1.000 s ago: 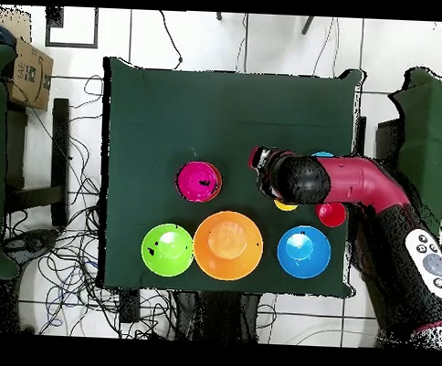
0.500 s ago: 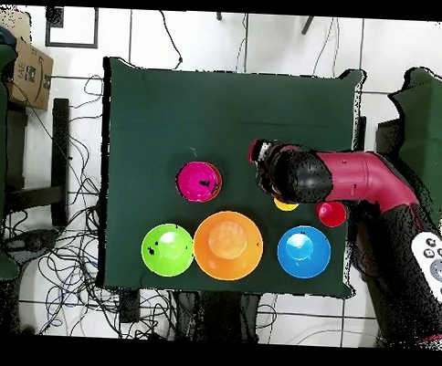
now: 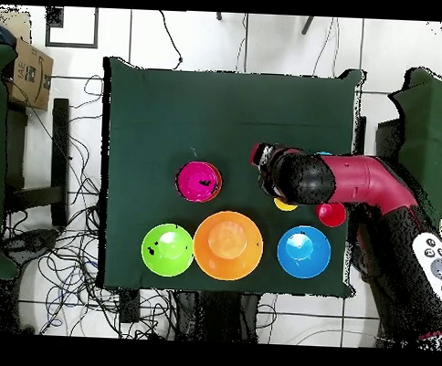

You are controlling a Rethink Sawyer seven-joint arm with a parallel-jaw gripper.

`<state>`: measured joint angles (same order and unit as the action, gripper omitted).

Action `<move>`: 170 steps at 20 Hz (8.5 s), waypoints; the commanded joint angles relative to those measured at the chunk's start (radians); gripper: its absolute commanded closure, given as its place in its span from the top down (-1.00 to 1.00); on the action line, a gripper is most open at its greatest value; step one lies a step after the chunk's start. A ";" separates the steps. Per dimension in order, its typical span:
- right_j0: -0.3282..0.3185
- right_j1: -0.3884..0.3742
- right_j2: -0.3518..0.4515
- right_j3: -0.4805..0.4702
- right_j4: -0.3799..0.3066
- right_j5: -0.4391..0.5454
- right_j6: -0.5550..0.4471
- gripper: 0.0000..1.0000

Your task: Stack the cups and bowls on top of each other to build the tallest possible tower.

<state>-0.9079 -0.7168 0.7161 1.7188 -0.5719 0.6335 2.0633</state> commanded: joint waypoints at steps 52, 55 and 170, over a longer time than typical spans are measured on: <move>-0.070 0.054 0.036 0.082 -0.161 0.048 -0.228 1.00; -0.056 0.060 0.027 0.089 -0.173 0.028 -0.202 1.00; -0.105 0.107 -0.028 0.162 -0.322 -0.064 -0.115 1.00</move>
<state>-1.0607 -0.6810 0.7477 1.8659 -0.8090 0.5855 2.0633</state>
